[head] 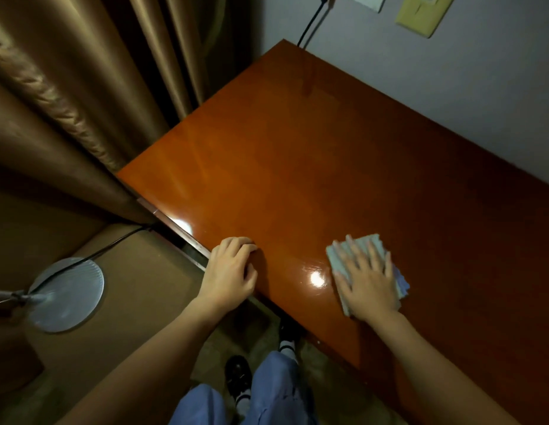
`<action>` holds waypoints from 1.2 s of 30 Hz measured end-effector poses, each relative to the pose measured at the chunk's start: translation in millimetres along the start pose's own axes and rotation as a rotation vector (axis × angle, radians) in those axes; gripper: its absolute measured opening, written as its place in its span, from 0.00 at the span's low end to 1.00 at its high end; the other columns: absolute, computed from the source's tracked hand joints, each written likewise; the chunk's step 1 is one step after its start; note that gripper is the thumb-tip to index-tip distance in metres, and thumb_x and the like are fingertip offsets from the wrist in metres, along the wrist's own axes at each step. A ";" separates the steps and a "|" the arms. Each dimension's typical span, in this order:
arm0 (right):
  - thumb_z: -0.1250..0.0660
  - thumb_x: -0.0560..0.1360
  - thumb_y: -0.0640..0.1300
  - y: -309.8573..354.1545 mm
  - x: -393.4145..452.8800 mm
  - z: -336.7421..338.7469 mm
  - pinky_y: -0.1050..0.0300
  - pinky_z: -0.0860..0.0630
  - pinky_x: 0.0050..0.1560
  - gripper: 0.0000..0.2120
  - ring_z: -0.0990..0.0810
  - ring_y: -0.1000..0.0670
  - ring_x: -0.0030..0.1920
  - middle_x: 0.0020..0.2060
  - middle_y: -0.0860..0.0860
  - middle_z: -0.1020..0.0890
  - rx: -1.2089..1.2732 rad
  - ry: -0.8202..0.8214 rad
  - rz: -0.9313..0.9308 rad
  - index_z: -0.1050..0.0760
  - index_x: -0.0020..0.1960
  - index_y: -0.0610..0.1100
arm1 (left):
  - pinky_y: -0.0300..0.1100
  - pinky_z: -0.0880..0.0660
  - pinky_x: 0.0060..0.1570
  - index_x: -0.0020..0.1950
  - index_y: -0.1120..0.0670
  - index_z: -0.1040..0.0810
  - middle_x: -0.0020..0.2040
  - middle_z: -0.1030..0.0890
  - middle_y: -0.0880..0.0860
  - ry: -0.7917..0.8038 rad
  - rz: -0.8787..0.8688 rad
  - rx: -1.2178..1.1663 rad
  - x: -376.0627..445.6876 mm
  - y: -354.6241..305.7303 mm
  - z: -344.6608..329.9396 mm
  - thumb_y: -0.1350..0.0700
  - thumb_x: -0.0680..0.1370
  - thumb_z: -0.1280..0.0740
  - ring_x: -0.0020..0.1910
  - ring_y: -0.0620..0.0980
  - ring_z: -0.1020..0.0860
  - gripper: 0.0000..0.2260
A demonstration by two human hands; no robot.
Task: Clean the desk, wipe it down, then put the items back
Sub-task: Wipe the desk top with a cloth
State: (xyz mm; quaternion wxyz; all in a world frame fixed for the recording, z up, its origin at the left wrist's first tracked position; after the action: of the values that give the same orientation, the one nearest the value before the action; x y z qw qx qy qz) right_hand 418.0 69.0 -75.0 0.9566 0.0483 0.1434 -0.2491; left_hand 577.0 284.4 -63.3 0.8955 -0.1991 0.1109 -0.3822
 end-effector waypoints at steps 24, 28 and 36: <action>0.58 0.80 0.60 25.1 99.8 32.6 0.34 0.63 0.71 0.27 0.62 0.42 0.76 0.77 0.53 0.58 0.111 -0.031 -0.130 0.63 0.76 0.58 | 0.50 0.38 0.64 0.66 0.52 0.28 0.66 0.29 0.51 0.049 -0.028 0.048 21.2 -10.5 -13.3 0.44 0.72 0.44 0.66 0.49 0.38 0.25; 0.57 0.80 0.60 71.4 92.5 29.6 0.34 0.64 0.70 0.27 0.62 0.42 0.76 0.77 0.54 0.59 0.031 -0.008 0.119 0.63 0.76 0.59 | 0.53 0.36 0.63 0.66 0.52 0.28 0.66 0.28 0.53 0.067 -0.058 0.064 32.3 -11.1 -12.9 0.43 0.71 0.43 0.67 0.52 0.36 0.25; 0.56 0.78 0.63 -34.0 59.3 14.6 0.36 0.47 0.71 0.27 0.43 0.46 0.75 0.74 0.53 0.36 -0.055 0.013 0.277 0.49 0.75 0.58 | 0.52 0.45 0.69 0.70 0.50 0.32 0.71 0.34 0.52 0.120 -0.030 0.082 80.3 -23.3 -12.2 0.38 0.71 0.49 0.71 0.54 0.40 0.31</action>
State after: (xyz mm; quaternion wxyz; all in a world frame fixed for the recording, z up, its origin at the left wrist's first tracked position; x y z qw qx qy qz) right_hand 454.5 9.6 -79.5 0.9819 0.0430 0.1481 -0.1103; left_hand 612.6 207.9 -67.7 0.8888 -0.1408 0.1459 -0.4111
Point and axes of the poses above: each hand's wrist, its own x-axis towards the middle knuckle, its own z-axis out of the back of the hand, y = z × x, the point moved 2 cm from there along x, towards the middle knuckle
